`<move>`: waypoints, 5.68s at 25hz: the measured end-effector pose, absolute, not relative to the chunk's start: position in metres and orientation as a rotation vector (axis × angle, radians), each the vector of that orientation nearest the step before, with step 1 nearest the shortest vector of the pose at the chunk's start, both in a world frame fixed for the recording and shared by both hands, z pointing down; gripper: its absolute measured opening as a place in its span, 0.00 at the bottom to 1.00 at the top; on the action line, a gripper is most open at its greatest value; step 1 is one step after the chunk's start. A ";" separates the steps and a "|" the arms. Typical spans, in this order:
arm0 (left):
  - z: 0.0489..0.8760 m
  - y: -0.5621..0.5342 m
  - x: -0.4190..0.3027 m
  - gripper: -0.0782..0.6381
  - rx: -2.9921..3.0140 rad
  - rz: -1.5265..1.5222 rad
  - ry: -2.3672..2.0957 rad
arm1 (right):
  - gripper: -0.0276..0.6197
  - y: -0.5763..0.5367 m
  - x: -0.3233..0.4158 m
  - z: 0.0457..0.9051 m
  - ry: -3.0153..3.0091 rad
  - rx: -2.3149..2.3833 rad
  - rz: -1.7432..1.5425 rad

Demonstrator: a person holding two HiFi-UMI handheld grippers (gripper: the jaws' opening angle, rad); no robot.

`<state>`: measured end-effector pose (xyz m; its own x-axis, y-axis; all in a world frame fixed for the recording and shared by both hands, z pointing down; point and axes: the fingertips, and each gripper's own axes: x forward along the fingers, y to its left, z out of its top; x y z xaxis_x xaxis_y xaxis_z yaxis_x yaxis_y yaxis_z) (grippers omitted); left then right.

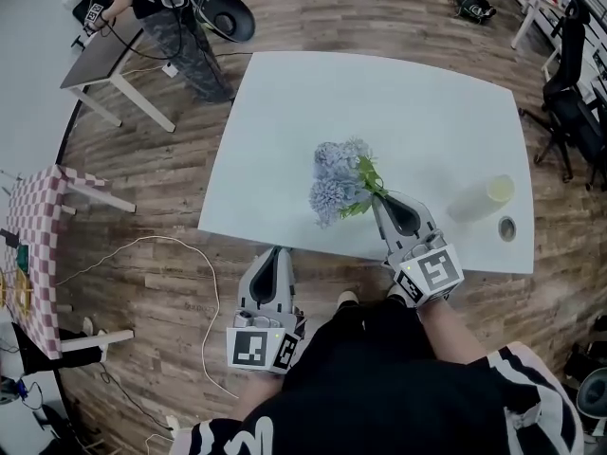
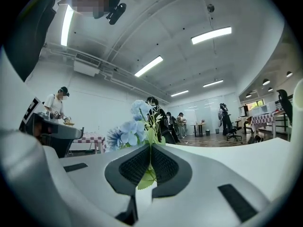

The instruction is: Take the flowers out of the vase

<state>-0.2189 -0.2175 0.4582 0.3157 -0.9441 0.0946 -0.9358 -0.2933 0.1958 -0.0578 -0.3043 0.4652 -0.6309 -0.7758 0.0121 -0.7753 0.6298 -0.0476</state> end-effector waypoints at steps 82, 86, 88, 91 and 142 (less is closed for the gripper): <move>0.440 -0.232 -0.170 0.12 2.505 -0.101 -1.580 | 0.25 -0.306 -0.028 0.440 2.699 -1.453 -0.050; 0.436 -0.238 -0.150 0.12 2.555 -0.112 -1.512 | 0.25 -0.298 -0.013 0.418 2.670 -1.528 0.054; 0.433 -0.239 -0.140 0.12 2.581 -0.121 -1.476 | 0.25 -0.293 -0.003 0.412 2.633 -1.549 0.048; 0.428 -0.242 -0.128 0.12 2.612 -0.138 -1.435 | 0.25 -0.287 0.010 0.405 2.589 -1.585 0.052; 0.404 -0.073 0.023 0.12 2.763 -0.193 -1.235 | 0.07 -0.068 0.116 0.383 2.550 -1.579 0.054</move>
